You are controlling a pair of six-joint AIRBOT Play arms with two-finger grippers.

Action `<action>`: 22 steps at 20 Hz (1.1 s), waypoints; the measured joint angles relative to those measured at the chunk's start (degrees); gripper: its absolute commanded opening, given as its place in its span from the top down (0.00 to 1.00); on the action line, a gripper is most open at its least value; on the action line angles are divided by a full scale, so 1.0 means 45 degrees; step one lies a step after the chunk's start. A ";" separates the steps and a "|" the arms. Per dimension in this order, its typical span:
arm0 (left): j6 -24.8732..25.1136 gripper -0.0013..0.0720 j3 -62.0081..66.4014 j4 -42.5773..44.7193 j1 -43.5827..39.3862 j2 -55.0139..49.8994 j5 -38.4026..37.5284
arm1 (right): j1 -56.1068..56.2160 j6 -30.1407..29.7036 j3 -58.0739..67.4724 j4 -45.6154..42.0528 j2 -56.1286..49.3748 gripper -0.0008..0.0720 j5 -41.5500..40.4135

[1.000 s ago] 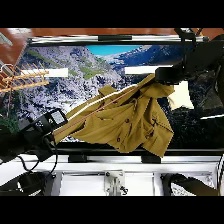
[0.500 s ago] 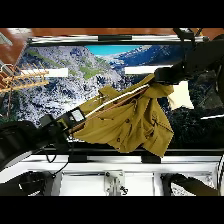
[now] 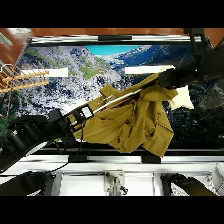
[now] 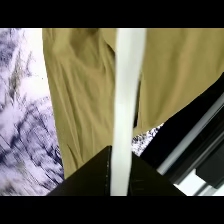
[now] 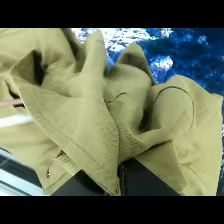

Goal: Fold the shirts.

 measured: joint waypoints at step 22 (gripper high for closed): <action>0.3021 0.92 0.0000 -0.6654 0.0495 -0.2288 0.4707 | 0.2229 0.0049 0.0005 -0.0107 0.1671 0.87 -0.3055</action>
